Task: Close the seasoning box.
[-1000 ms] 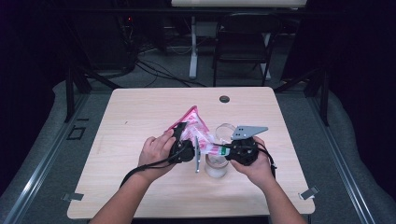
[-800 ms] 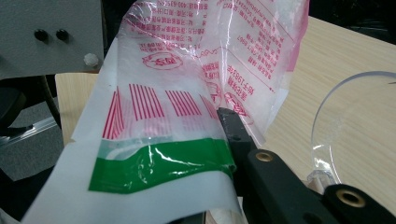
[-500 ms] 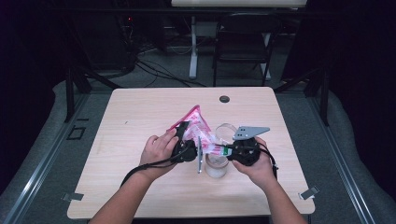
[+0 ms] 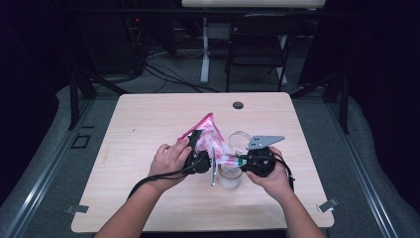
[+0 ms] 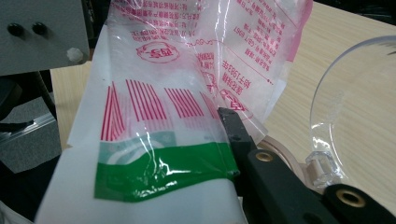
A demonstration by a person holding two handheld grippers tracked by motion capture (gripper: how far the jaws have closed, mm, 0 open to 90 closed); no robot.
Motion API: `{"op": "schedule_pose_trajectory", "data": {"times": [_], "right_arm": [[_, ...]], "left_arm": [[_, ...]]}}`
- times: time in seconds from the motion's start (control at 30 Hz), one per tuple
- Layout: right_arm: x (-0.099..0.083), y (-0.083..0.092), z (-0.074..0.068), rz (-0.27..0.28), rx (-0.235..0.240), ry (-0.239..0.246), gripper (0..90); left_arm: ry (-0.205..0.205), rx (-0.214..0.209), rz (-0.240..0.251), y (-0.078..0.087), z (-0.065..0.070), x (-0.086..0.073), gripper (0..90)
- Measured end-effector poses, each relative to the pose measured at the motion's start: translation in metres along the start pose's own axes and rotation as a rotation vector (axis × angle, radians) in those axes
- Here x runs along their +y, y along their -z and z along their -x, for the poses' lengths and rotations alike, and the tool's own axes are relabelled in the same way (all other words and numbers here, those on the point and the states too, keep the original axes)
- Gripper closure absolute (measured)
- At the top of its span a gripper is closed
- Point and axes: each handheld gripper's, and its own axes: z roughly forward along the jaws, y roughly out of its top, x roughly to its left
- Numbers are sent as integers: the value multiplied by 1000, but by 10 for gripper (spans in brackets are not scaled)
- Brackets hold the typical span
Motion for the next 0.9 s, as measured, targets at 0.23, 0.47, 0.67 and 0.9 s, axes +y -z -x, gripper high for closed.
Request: {"op": "schedule_pose_trajectory", "data": {"times": [0.23, 0.47, 0.67, 0.9], "right_arm": [[-2, -3, 0, -8, -2, 1, 885], [-4, -7, 0, -20, -4, 1, 885], [-5, -10, 0, -32, -4, 4, 885], [-5, -10, 0, -31, -4, 1, 886]], "left_arm": [[-9, 1, 0, 0, 2, -1, 636], [-6, 3, 4, 0, 3, -2, 637], [-14, 2, -3, 0, 3, -3, 638], [-13, 8, 3, 1, 3, -2, 638]]}}
